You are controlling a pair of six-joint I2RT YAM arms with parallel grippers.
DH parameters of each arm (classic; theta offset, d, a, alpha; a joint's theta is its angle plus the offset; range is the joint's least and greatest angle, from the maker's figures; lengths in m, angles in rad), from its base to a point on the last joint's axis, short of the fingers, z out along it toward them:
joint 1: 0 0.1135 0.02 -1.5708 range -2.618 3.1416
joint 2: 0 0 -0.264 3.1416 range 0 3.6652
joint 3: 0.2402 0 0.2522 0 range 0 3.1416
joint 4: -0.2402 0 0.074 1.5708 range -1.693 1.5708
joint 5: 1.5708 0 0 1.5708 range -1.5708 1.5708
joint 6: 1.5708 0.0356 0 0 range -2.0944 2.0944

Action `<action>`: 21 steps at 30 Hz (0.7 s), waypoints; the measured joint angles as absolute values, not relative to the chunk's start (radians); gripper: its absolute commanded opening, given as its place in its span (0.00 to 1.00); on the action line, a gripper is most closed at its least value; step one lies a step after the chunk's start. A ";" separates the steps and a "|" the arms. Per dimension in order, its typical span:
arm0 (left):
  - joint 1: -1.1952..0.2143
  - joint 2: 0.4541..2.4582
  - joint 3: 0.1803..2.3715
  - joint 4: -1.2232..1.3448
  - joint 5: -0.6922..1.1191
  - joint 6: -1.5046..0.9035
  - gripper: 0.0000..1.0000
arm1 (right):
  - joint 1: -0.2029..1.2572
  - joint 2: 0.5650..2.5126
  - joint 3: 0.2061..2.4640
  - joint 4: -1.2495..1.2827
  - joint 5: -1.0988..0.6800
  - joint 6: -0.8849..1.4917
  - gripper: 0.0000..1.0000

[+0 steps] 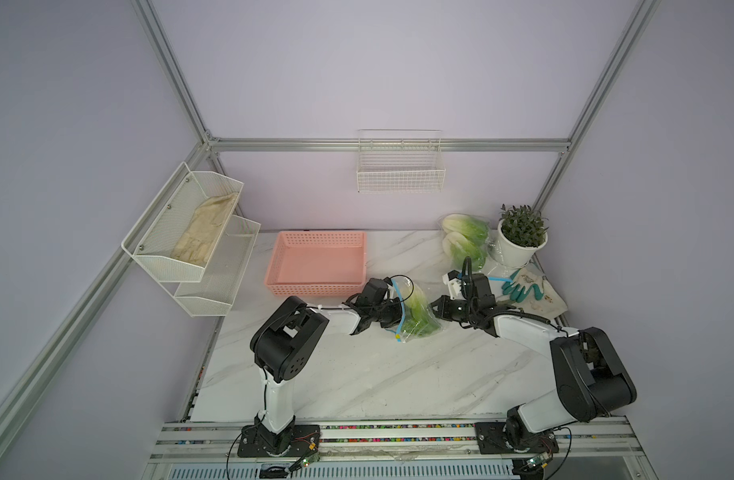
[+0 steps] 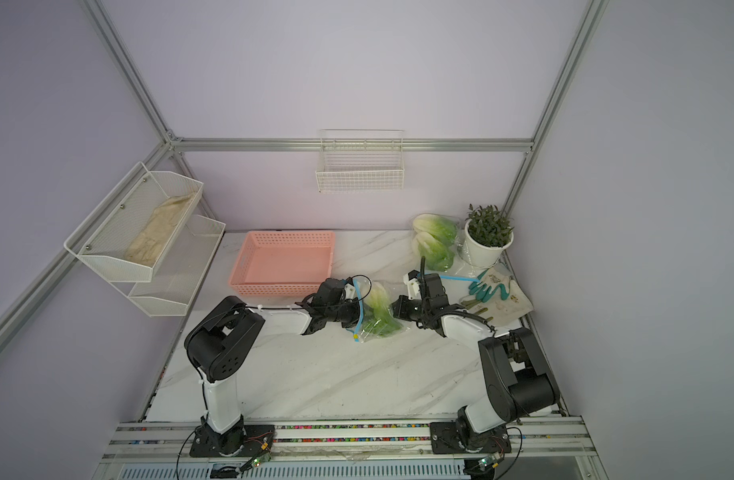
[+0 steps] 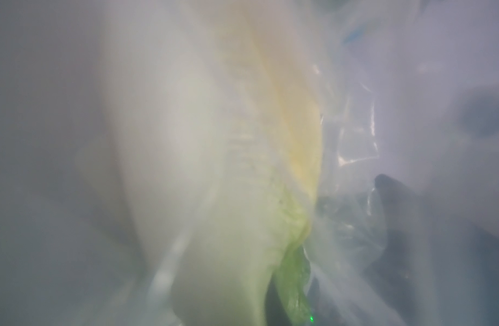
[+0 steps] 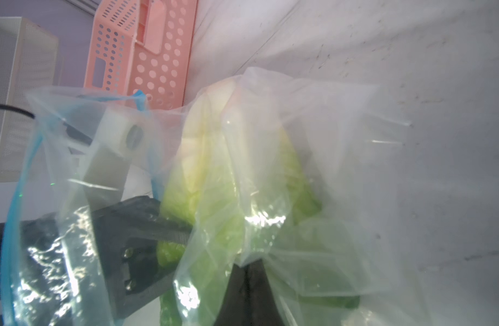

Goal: Open the zip-top bag and take out the chinese cabbages
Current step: Pick up the Chinese cabbage from the zipper food storage bag.

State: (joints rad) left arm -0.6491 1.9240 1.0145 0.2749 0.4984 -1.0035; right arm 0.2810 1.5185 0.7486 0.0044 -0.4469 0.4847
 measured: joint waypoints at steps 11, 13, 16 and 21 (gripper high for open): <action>-0.644 1.747 0.949 0.223 0.525 -0.999 0.06 | 0.157 1.518 0.749 -0.001 -0.236 0.556 0.00; -0.641 1.708 0.941 0.208 0.528 -0.994 0.06 | 0.129 1.519 0.749 0.000 -0.206 0.566 0.00; -0.635 1.658 0.936 0.183 0.529 -0.979 0.06 | 0.105 1.523 0.749 0.001 -0.164 0.580 0.00; -0.619 1.589 0.936 0.099 0.527 -0.930 0.06 | 0.088 1.540 0.749 0.012 -0.124 0.603 0.00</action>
